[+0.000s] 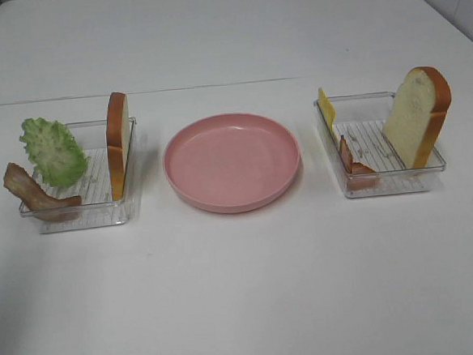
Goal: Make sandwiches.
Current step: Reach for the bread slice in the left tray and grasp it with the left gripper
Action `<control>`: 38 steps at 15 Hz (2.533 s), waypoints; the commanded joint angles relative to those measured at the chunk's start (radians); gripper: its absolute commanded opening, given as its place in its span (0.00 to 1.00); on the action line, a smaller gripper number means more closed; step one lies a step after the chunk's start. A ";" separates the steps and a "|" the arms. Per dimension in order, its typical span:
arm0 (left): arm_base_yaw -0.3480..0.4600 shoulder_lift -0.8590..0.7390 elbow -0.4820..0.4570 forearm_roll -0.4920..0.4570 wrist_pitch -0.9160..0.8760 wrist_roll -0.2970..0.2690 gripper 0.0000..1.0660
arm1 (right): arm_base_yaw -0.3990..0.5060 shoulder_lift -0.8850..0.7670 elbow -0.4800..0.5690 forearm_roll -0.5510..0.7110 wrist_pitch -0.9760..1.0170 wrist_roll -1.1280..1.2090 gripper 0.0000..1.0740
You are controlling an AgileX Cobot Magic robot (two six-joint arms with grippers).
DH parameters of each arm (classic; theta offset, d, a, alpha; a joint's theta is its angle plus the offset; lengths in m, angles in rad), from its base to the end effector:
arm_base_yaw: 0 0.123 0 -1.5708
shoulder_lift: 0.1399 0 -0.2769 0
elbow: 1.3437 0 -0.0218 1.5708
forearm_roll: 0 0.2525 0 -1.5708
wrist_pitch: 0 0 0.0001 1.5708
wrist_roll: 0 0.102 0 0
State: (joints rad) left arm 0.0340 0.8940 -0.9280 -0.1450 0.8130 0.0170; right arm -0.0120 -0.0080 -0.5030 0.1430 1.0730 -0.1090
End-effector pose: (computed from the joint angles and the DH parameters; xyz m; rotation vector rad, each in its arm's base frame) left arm 0.1850 -0.0044 0.3487 -0.0758 2.2556 -0.1449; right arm 0.0122 0.0126 0.2737 -0.1074 2.0358 0.0953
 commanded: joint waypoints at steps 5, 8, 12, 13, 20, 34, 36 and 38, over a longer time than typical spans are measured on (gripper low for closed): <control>-0.051 0.642 -0.452 -0.134 0.232 0.006 0.85 | 0.000 -0.009 -0.001 -0.003 -0.010 -0.003 0.73; -0.153 0.864 -0.679 -0.083 0.325 -0.066 0.85 | 0.000 -0.009 -0.001 -0.003 -0.010 -0.003 0.73; -0.311 1.117 -0.959 0.121 0.475 -0.255 0.83 | 0.000 -0.009 -0.001 -0.003 -0.010 -0.003 0.73; -0.332 1.149 -0.992 0.124 0.475 -0.259 0.83 | 0.000 -0.009 -0.001 -0.003 -0.010 -0.003 0.73; -0.359 1.314 -1.049 0.124 0.442 -0.289 0.80 | 0.000 -0.009 -0.001 -0.003 -0.010 -0.003 0.73; -0.359 1.371 -1.048 0.127 0.306 -0.285 0.31 | 0.000 -0.009 -0.001 -0.003 -0.010 -0.003 0.73; -0.359 1.371 -1.048 0.134 0.305 -0.285 0.14 | 0.000 -0.009 -0.001 -0.003 -0.010 -0.003 0.73; -0.359 1.369 -1.048 0.127 0.323 -0.285 0.02 | 0.000 -0.009 -0.001 -0.003 -0.010 -0.003 0.73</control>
State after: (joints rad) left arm -0.3230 2.2620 -1.9730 -0.0080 1.1260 -0.2650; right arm -0.0120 -0.0080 -0.5030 0.1430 1.0730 -0.1090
